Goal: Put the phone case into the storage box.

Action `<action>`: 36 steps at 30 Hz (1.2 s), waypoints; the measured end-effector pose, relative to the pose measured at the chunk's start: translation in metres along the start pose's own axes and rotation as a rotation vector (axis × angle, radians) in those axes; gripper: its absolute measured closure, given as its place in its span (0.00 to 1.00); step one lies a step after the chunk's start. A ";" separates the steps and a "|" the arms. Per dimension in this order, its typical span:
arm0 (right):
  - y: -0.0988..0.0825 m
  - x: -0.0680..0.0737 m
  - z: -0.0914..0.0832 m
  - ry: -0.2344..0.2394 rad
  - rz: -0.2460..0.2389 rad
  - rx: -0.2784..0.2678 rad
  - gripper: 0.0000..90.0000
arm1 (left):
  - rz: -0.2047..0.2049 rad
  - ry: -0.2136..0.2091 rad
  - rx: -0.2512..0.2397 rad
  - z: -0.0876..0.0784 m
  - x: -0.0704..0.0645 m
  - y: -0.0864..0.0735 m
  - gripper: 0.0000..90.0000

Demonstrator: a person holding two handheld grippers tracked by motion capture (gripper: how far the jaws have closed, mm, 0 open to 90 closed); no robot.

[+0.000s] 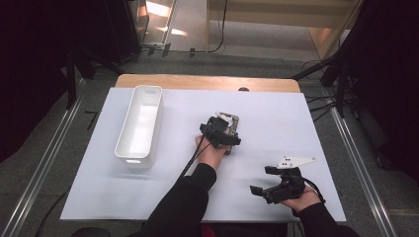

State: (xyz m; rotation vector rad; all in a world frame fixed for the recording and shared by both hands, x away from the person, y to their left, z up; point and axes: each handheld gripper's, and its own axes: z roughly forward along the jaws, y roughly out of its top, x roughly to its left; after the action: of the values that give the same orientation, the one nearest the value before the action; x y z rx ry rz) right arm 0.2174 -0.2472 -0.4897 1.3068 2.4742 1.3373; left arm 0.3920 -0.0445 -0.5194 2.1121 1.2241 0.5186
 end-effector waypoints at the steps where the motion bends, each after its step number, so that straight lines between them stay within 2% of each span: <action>1: 0.000 0.000 0.000 0.000 0.000 0.000 0.00 | 0.002 0.001 0.002 0.000 0.000 0.000 0.06; 18: 0.000 0.000 0.001 0.000 0.002 0.003 0.00 | -0.006 0.005 0.008 -0.001 -0.001 0.001 0.09; 28: 0.000 0.000 0.001 0.000 0.001 0.002 0.00 | -0.026 0.009 0.018 -0.003 0.000 0.002 0.12; 36: 0.000 0.000 0.000 0.002 0.001 0.002 0.00 | -0.041 -0.011 0.018 -0.004 0.003 0.003 0.13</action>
State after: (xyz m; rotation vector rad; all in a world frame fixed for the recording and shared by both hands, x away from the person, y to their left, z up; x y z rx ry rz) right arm 0.2178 -0.2470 -0.4899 1.3086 2.4768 1.3374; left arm 0.3929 -0.0415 -0.5142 2.0982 1.2676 0.4789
